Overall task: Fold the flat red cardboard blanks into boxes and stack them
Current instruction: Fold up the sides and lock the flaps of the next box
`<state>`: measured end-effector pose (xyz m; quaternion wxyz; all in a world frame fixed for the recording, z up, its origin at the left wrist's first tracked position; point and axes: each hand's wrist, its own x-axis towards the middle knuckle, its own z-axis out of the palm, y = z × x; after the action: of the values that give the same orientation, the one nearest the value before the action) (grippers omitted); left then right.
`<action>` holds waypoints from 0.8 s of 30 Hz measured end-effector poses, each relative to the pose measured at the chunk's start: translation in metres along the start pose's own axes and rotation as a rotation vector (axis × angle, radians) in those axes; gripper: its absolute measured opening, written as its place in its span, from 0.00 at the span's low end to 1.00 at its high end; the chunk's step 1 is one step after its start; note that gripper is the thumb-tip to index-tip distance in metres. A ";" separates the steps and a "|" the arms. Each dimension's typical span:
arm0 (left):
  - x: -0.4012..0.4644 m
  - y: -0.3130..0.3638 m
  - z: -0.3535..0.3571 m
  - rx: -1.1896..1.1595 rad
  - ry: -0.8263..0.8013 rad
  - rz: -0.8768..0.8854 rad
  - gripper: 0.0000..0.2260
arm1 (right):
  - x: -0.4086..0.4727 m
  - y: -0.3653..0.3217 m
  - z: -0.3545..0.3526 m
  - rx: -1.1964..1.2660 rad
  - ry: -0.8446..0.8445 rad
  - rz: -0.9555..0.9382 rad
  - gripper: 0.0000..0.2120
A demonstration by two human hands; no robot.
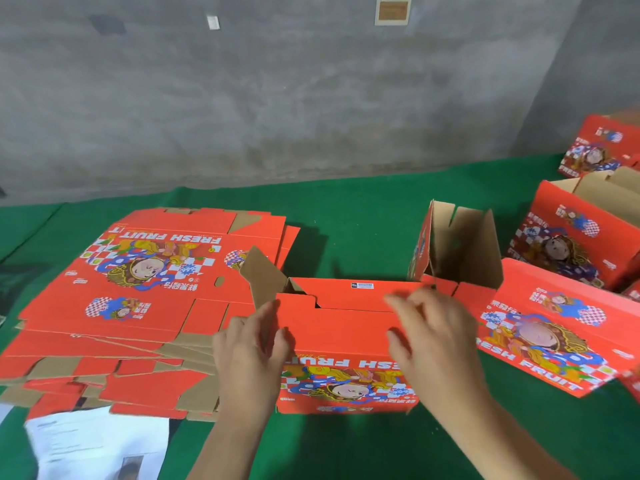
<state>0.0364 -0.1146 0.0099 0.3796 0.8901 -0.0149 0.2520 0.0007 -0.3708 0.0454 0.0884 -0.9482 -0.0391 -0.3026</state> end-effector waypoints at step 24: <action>-0.030 0.002 0.003 -0.202 -0.122 -0.111 0.22 | 0.043 0.054 0.001 1.206 -0.623 0.760 0.39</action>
<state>0.0112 -0.1228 -0.0045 0.4791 0.8604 -0.0138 0.1733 0.0434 -0.4224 0.0620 0.6714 -0.7260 0.1077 0.1025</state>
